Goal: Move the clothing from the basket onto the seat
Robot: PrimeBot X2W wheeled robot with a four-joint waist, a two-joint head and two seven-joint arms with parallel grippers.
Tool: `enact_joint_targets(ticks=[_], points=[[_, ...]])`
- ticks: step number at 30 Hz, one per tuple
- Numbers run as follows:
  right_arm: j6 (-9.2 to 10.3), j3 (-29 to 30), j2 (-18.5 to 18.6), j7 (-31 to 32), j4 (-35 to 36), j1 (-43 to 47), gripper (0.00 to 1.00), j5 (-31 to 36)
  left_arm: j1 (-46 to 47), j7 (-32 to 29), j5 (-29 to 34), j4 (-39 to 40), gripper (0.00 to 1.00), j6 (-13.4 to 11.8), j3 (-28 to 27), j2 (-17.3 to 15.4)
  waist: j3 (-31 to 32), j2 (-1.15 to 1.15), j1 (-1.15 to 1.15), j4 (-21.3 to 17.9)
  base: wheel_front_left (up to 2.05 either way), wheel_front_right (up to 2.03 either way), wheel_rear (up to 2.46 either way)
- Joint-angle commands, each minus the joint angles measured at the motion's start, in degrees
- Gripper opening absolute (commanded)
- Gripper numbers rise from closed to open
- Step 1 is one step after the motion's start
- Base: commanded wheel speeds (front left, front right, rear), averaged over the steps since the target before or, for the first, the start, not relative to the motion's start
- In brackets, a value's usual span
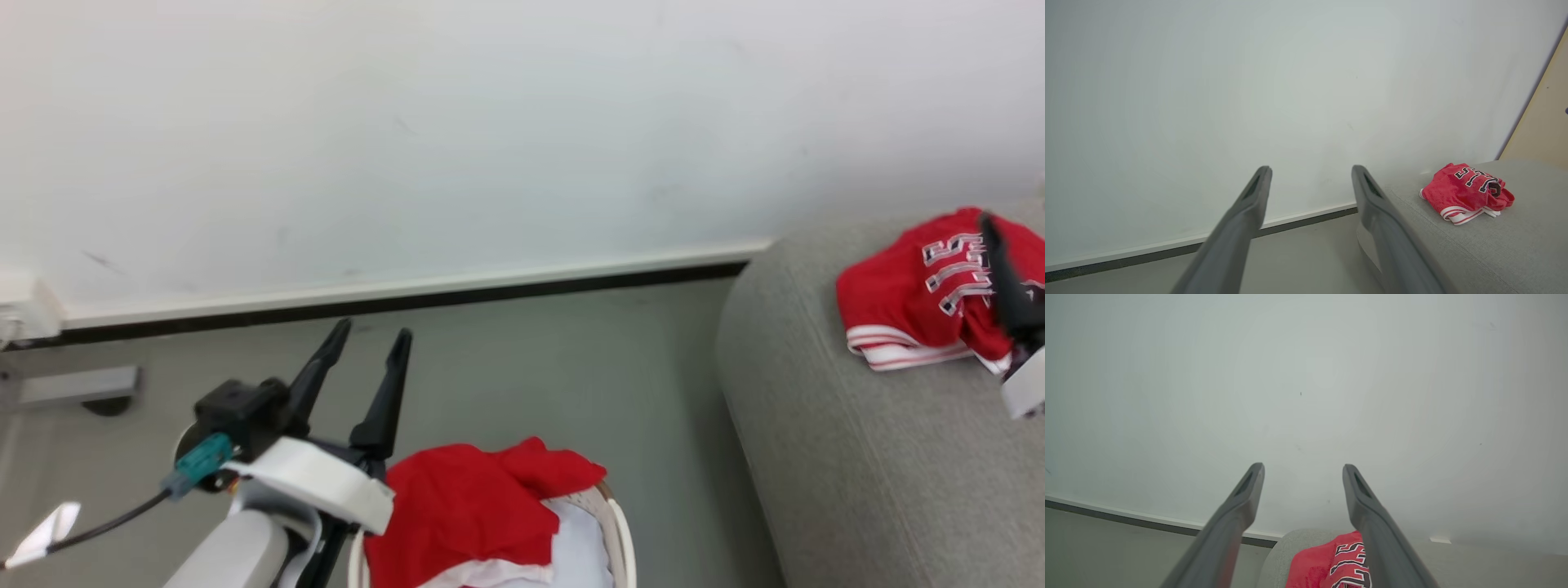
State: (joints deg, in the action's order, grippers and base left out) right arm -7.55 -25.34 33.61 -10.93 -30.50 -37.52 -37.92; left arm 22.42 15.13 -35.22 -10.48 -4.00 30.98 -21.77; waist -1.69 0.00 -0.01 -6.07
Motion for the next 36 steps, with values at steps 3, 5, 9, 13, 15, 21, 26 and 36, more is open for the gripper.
enact_joint_targets(ticks=[3,5,9,13,15,21,26,36], points=[[0.12,2.94,-2.3,-1.63,3.37,5.03,1.0,1.68,-3.14,0.0,1.68,0.57,1.0,-0.5,-2.99,0.69,2.31,0.0,0.01,2.57,0.0,0.0,0.0],[0.12,5.47,-4.46,-2.48,6.19,8.85,1.0,3.16,-5.23,0.01,2.68,1.02,1.0,-0.88,-5.48,1.44,2.7,0.0,0.01,3.18,0.0,0.0,0.0],[0.12,10.62,-10.22,-3.61,11.64,16.56,1.0,7.59,-9.58,0.01,5.17,1.84,1.0,-1.38,-11.24,3.25,3.18,0.0,0.01,4.07,0.0,0.0,0.0],[0.12,15.22,-16.39,-4.13,15.66,24.07,1.0,11.65,-13.8,0.01,8.05,2.69,1.0,-1.05,-16.83,5.63,3.23,0.0,0.01,4.78,0.0,0.0,0.0],[0.12,16.58,-19.18,-4.22,17.21,27.25,1.0,13.39,-15.59,0.02,9.49,3.1,1.0,-0.59,-19.4,7.0,3.11,0.0,0.01,5.02,0.0,0.0,0.0],[0.12,18.45,-25.32,-4.26,20.87,33.25,1.0,17.9,-20.23,0.02,14.43,2.56,1.0,2.13,-25.68,11.46,2.69,0.0,0.01,5.17,0.0,0.0,0.0],[0.13,19.27,-27.51,-4.28,21.75,35.38,1.0,19.75,-21.46,0.01,18.16,1.68,1.0,4.82,-28.6,14.22,2.47,0.0,0.01,5.52,0.0,0.0,0.0],[0.13,19.0,-28.16,-4.29,21.45,34.53,1.0,20.66,-20.54,0.02,22.79,0.3,1.0,8.38,-31.78,17.17,2.62,0.0,0.01,5.15,0.0,0.0,0.0]])
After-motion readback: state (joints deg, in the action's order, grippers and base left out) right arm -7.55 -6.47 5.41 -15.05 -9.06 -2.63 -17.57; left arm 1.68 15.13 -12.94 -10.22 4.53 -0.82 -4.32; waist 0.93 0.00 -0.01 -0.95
